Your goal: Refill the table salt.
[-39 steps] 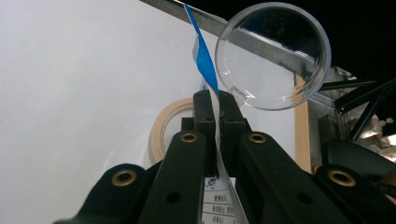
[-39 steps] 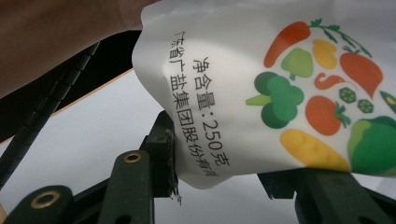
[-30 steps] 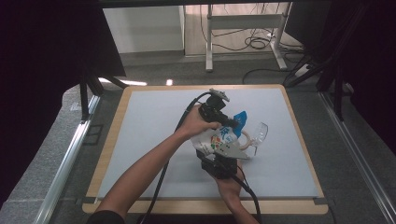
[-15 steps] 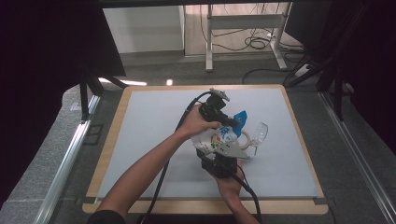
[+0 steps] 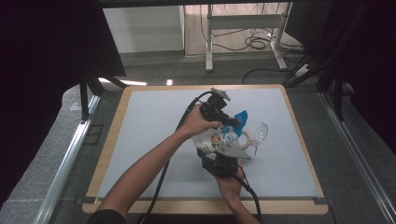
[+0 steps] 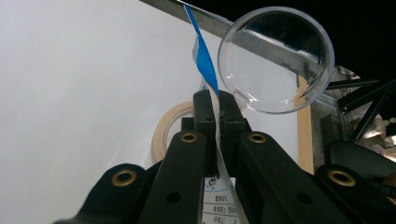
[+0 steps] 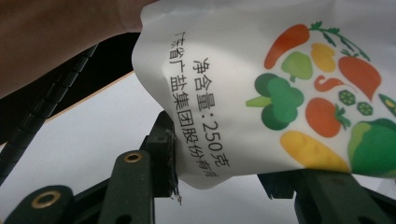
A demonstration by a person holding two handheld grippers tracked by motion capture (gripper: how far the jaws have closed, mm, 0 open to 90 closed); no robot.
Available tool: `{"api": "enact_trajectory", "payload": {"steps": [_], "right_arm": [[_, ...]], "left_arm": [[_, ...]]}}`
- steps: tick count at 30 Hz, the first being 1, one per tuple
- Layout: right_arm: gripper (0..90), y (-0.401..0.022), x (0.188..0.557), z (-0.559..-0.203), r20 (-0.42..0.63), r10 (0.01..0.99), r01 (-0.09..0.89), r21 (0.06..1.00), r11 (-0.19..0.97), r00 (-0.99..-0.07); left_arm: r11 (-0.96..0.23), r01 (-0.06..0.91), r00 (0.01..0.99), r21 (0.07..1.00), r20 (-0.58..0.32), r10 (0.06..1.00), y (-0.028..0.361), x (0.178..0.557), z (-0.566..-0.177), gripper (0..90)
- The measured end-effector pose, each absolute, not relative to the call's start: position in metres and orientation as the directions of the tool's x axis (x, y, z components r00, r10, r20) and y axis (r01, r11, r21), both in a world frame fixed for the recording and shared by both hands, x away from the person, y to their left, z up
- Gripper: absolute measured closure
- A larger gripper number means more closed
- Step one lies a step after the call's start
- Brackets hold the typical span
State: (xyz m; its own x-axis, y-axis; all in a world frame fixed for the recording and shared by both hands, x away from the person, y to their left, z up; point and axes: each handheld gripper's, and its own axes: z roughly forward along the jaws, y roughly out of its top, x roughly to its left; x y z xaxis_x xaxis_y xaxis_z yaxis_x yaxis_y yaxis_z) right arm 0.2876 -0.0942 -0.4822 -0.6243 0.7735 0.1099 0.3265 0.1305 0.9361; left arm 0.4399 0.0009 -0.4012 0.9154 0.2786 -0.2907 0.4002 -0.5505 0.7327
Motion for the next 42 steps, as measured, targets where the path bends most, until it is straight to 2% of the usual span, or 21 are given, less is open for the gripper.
{"api": "enact_trajectory", "payload": {"steps": [42], "right_arm": [[55.2, -0.0928, 0.2874, -0.4833, 0.128, 0.789, 0.329, 0.939, 0.098, -0.601]], "left_arm": [[-0.565, 0.396, 0.918, 0.724, -0.285, 0.277, -0.0034, 0.4414, -0.401, 90.0]]}}
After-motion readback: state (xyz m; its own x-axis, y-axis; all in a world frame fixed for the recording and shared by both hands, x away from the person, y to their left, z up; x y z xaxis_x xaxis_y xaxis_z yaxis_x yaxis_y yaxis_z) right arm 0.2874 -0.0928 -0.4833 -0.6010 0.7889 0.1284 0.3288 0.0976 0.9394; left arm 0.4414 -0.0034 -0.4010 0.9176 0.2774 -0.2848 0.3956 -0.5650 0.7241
